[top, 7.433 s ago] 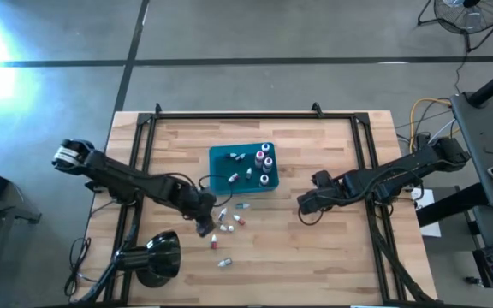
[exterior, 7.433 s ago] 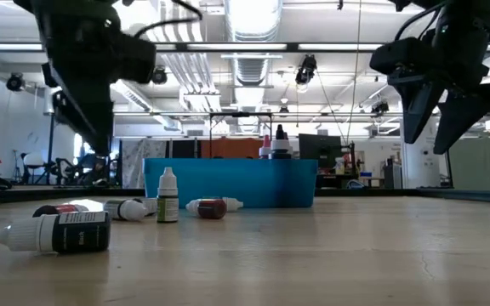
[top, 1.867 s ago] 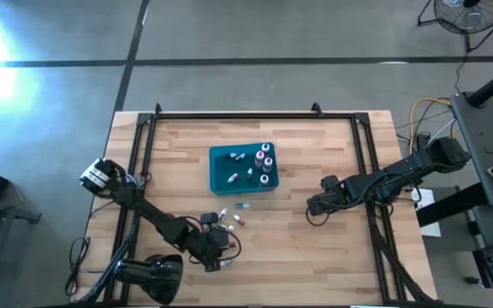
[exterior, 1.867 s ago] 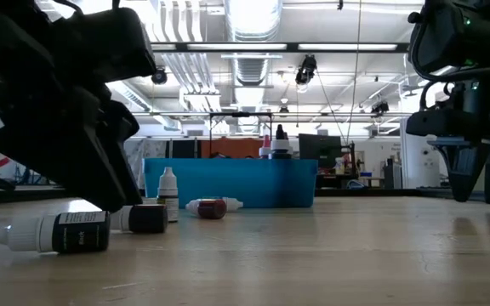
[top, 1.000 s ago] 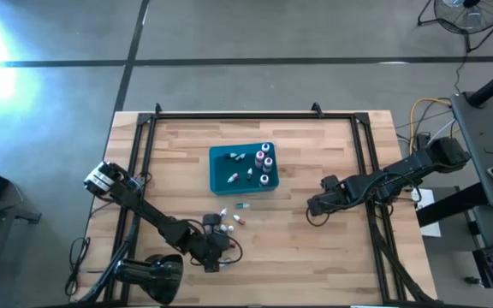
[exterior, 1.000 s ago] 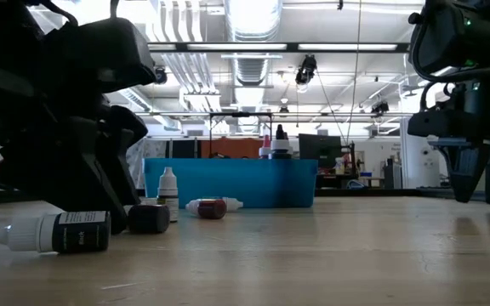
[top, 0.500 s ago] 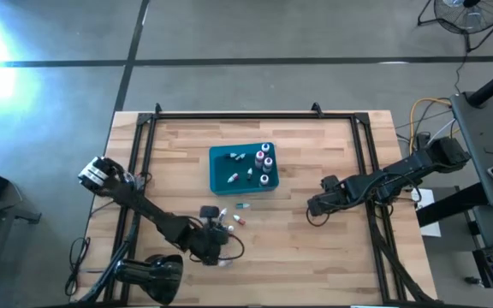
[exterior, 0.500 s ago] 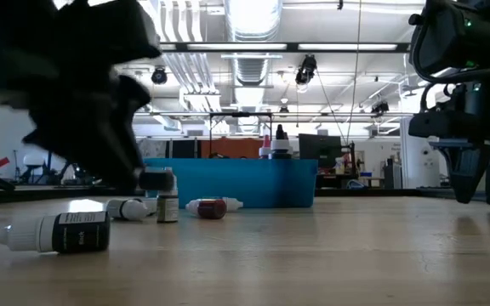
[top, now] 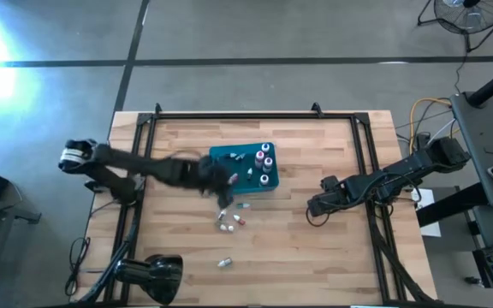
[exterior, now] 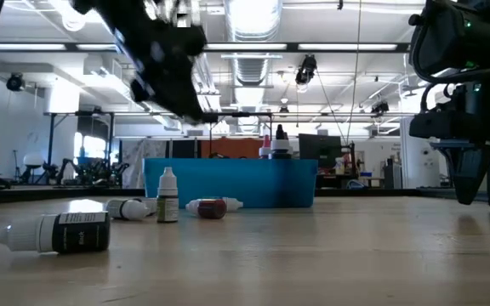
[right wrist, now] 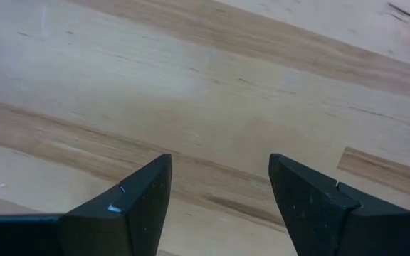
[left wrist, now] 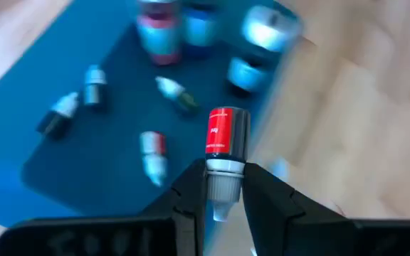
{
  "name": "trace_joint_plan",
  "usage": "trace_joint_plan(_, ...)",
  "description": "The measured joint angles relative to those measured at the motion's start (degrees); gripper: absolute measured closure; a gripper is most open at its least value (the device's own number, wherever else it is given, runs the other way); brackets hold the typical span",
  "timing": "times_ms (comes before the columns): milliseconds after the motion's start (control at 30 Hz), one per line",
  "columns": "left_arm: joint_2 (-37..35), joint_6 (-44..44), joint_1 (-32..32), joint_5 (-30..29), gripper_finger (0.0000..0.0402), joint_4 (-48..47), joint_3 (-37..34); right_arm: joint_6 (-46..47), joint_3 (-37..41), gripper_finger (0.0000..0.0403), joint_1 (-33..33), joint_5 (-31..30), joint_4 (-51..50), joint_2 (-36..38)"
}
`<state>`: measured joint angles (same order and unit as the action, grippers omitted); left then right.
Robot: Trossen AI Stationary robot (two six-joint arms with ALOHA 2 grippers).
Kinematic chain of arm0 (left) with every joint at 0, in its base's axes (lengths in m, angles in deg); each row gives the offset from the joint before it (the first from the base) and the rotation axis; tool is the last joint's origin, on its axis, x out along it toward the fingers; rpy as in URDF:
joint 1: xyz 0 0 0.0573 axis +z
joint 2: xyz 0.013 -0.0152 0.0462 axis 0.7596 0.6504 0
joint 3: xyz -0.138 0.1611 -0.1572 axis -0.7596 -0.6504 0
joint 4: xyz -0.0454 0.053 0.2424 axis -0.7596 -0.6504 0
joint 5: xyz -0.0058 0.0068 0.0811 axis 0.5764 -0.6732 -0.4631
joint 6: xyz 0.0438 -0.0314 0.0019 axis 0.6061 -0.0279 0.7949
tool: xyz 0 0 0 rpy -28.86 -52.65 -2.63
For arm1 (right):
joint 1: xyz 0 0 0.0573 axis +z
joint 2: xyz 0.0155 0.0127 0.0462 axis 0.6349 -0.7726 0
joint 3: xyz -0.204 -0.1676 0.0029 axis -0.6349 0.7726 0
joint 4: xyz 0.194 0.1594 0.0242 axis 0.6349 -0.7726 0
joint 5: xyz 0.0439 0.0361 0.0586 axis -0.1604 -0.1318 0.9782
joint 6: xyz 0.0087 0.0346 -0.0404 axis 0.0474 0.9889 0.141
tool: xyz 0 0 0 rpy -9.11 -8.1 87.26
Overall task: Pick & Place food coloring
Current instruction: Put the small red food coloring bottle into the blue bin, then put the small brown food coloring bottle into the blue bin
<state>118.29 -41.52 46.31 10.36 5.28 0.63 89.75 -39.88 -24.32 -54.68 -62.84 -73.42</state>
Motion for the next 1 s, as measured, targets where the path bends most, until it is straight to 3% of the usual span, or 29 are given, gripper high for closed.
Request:
trace_joint_plan(100,1.0,0.7,6.6,1.8,0.0335,2.0,-0.2,-0.2,0.0,0.0175,0.0,0.0,0.1,0.0)
trace_joint_plan(233,1.2,4.6,10.9,1.4,0.0292,1.8,0.6,-0.2,0.0,0.0175,0.0,1.2,0.2,0.0)
trace_joint_plan(367,-0.2,4.8,9.8,0.8,0.0249,-0.7,1.9,-1.4,0.0,0.0175,0.0,3.3,0.6,0.0)
trace_joint_plan(500,-3.0,4.1,5.4,5.0,0.0229,-4.0,2.3,-1.4,0.0,0.0175,0.0,3.5,1.2,0.0)
trace_joint_plan(600,-3.6,-2.6,0.3,5.9,0.0228,-9.2,2.3,-1.4,0.1,0.0175,0.0,3.1,1.5,0.0)
trace_joint_plan(800,0.8,-28.3,-7.9,5.6,0.0228,-16.1,1.1,-0.8,0.4,0.0175,0.0,2.6,1.7,0.0)
trace_joint_plan(1000,8.4,-38.0,-12.0,5.5,0.0228,-13.7,1.8,-0.7,0.8,0.0175,0.0,2.6,1.8,0.0)
